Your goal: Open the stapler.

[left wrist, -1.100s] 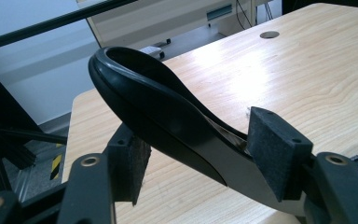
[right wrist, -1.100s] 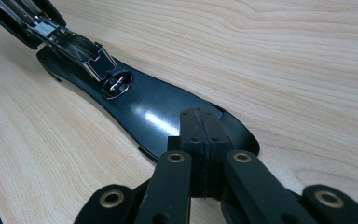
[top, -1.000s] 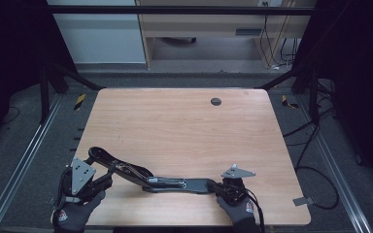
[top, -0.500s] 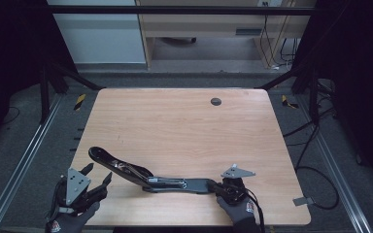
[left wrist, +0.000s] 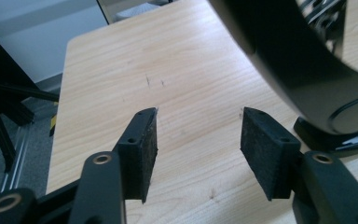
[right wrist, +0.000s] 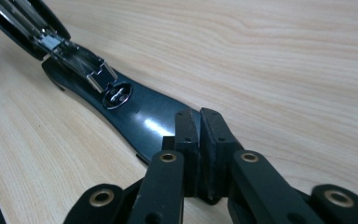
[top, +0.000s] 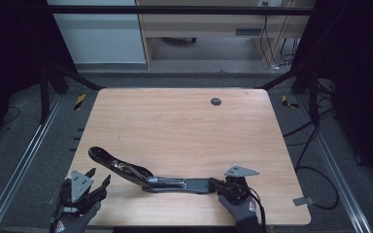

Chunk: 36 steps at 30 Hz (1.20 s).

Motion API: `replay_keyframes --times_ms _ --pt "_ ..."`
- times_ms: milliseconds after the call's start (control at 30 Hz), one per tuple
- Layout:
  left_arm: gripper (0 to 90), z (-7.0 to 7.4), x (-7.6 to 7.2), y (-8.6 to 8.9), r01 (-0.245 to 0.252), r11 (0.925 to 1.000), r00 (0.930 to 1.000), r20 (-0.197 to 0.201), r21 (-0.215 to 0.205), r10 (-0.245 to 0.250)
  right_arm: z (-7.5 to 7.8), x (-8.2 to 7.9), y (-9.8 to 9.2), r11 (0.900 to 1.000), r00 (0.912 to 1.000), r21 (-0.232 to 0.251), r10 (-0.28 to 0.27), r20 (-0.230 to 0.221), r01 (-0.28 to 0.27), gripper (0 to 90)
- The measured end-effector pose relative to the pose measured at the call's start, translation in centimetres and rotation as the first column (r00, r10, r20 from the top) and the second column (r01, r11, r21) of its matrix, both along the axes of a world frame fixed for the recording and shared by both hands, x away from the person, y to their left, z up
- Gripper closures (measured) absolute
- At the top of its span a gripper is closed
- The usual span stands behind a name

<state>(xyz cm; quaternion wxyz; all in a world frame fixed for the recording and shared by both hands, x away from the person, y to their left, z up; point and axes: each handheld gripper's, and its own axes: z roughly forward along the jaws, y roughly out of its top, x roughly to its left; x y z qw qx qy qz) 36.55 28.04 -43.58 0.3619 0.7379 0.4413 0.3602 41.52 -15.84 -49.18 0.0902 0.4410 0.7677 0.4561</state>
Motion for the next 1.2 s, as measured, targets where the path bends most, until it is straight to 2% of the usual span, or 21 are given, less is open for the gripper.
replay_keyframes --times_ms 133,267,433,600,700,867,967,1200 --pt "49.7 -0.8 0.3 0.2 -0.002 0.9999 0.9997 -0.024 -0.012 0.002 0.4 0.1 -0.6 1.000 0.9994 -0.001 -0.023 0.028 0.023 82.1" --pt "55.9 -1.4 0.6 0.5 0.001 0.9999 0.9995 -0.033 -0.013 -0.002 0.8 0.4 -1.5 0.999 0.9981 -0.010 -0.048 0.039 0.049 80.2" --pt "59.1 -1.8 1.0 0.8 -0.014 0.9999 0.9990 -0.042 -0.007 0.014 1.4 0.7 -2.8 0.996 0.9952 -0.025 -0.084 0.049 0.086 78.9" --pt "59.9 -2.1 1.2 1.2 -0.026 0.9995 0.9984 -0.050 -0.015 0.026 1.8 1.2 -4.8 0.990 0.9893 -0.030 -0.135 0.056 0.137 80.2" --pt "57.4 -2.3 1.5 1.4 -0.029 0.9992 0.9977 -0.063 -0.027 0.028 1.9 1.4 -5.8 0.987 0.9861 -0.042 -0.155 0.060 0.158 81.8" --pt "55.2 -2.3 1.5 1.3 -0.037 0.9991 0.9969 -0.070 -0.020 0.036 1.8 1.8 -7.3 0.979 0.9793 -0.051 -0.195 0.053 0.198 86.3" --pt "54.8 -2.3 1.6 1.3 -0.034 0.9991 0.9968 -0.073 -0.024 0.032 1.6 2.0 -7.5 0.977 0.9787 -0.064 -0.202 0.038 0.204 90.0" --pt "55.8 -2.3 1.7 1.4 -0.042 0.9988 0.9955 -0.086 -0.025 0.040 1.3 2.8 -6.6 0.978 0.9812 -0.083 -0.192 0.020 0.193 90.0"
